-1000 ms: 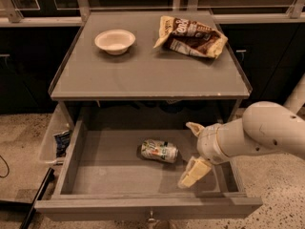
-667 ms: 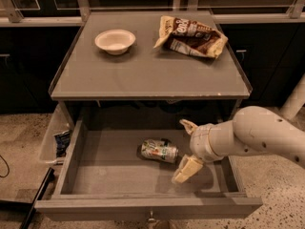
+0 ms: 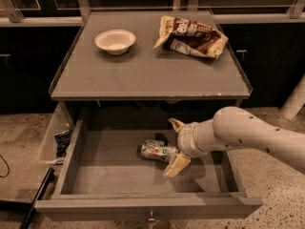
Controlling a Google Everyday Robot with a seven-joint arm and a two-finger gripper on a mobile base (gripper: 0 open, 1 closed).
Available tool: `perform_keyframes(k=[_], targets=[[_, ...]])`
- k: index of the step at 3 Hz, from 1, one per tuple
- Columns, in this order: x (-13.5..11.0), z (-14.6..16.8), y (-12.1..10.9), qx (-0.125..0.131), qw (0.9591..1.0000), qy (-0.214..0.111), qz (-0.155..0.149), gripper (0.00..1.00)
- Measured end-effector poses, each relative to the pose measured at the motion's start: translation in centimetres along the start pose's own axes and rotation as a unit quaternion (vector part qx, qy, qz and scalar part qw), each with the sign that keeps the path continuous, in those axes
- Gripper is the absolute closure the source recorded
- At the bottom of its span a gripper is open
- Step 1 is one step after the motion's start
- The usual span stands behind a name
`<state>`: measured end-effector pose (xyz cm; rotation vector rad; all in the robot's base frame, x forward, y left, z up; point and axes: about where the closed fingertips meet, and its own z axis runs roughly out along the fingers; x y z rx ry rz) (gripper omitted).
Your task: Pick 7up can from top drawer and place on counter
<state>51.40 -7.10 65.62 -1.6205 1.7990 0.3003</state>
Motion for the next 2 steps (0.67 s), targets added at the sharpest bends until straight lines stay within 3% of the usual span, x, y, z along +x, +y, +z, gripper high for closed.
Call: perform_keyframes(k=[2], targets=[[0.7, 3.1, -0.4, -0.021, 0.9996, -0.014, 0.008, 0.00]])
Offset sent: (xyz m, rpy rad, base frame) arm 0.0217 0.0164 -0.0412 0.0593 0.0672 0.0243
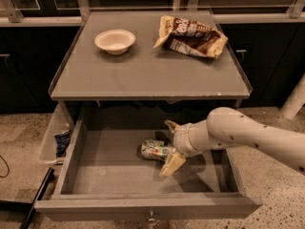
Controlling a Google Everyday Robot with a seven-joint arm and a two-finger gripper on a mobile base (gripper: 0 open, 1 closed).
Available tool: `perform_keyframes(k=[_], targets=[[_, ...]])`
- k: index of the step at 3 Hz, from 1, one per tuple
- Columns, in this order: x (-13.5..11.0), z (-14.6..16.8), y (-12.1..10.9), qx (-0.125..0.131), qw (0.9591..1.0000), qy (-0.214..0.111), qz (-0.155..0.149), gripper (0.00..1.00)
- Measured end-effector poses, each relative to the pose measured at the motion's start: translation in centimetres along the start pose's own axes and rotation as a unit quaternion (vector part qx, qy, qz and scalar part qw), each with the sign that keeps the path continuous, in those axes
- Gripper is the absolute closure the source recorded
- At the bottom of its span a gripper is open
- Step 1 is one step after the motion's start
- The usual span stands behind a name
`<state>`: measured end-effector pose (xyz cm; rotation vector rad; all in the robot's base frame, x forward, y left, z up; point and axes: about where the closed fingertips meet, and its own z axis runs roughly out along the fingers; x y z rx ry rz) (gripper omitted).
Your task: Pick 7up can from top drawer and place on counter
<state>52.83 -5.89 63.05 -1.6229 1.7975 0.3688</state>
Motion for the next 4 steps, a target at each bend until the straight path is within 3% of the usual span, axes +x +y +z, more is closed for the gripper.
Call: perform_keyframes(k=[1, 2, 4], targets=[[0.47, 0.94, 0.19, -0.008, 0.9999, -0.009, 0.012, 0.00], [0.48, 0.97, 0.20, -0.008, 0.9998, -0.009, 0.012, 0.19], [0.48, 0.97, 0.21, -0.008, 0.9998, -0.009, 0.012, 0.65]])
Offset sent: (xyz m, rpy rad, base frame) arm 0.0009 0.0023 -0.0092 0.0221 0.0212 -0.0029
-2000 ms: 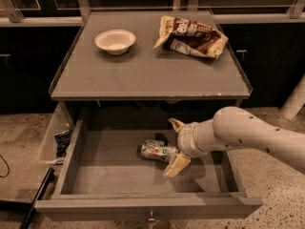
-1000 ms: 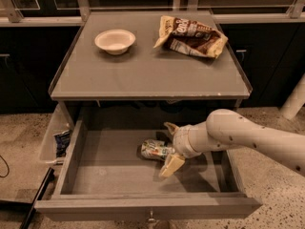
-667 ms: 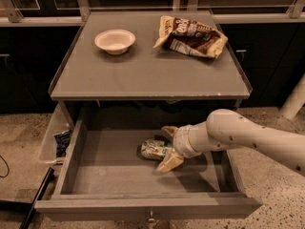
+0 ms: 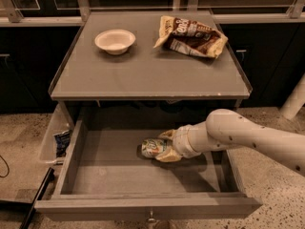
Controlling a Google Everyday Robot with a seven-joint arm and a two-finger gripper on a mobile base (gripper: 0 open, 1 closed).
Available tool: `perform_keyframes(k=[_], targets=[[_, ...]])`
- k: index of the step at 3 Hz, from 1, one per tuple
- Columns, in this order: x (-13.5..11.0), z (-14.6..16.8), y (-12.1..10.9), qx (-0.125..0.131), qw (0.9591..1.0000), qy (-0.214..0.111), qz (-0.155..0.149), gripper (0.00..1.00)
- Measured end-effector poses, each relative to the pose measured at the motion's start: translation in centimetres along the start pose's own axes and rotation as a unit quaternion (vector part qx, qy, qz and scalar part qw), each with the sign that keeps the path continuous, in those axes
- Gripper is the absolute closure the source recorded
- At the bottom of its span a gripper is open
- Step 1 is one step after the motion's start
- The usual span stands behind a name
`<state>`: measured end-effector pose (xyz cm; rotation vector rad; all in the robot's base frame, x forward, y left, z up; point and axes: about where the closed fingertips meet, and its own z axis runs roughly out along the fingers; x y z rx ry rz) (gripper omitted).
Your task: Pick 7up can from top drawer and place on counter
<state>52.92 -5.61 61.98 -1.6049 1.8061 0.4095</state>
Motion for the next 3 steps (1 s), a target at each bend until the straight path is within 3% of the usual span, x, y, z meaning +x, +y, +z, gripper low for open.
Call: perform_keyframes(k=[1, 2, 3], targets=[[0.00, 0.00, 0.00, 0.000, 1.0000, 0.000, 0.000, 0.88], [0.00, 0.00, 0.00, 0.000, 1.0000, 0.000, 0.000, 1.00], [-0.51, -0.17, 0.37, -0.005, 1.0000, 0.005, -0.006, 1.00]])
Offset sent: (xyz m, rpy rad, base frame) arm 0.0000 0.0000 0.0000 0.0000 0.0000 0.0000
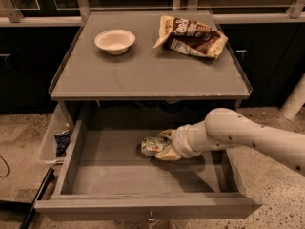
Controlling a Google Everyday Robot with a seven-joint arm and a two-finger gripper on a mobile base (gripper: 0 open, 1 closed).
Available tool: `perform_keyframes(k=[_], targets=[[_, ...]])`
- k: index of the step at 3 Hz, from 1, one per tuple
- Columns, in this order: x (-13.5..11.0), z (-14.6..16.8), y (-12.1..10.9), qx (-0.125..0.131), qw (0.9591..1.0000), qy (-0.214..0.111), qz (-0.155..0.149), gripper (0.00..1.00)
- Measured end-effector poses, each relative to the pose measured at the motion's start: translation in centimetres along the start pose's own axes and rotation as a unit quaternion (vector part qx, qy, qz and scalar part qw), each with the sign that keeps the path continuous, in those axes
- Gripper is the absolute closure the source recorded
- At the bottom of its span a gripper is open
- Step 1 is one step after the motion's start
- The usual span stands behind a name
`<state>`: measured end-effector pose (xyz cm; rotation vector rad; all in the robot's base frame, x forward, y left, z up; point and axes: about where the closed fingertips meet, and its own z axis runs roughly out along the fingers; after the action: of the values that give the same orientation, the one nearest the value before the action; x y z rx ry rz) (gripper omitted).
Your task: Pick 7up can from top drawer and place on counter
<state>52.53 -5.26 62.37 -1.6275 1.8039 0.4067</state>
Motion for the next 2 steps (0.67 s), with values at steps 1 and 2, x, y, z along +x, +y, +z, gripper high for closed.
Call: perform_keyframes(k=[1, 2], targets=[[-2.0, -1.6, 0.2, -0.010, 0.9999, 0.001, -0.011, 1.00], [-4.4, -5.1, 0.1, -0.006, 0.9995, 0.000, -0.029, 1.00]])
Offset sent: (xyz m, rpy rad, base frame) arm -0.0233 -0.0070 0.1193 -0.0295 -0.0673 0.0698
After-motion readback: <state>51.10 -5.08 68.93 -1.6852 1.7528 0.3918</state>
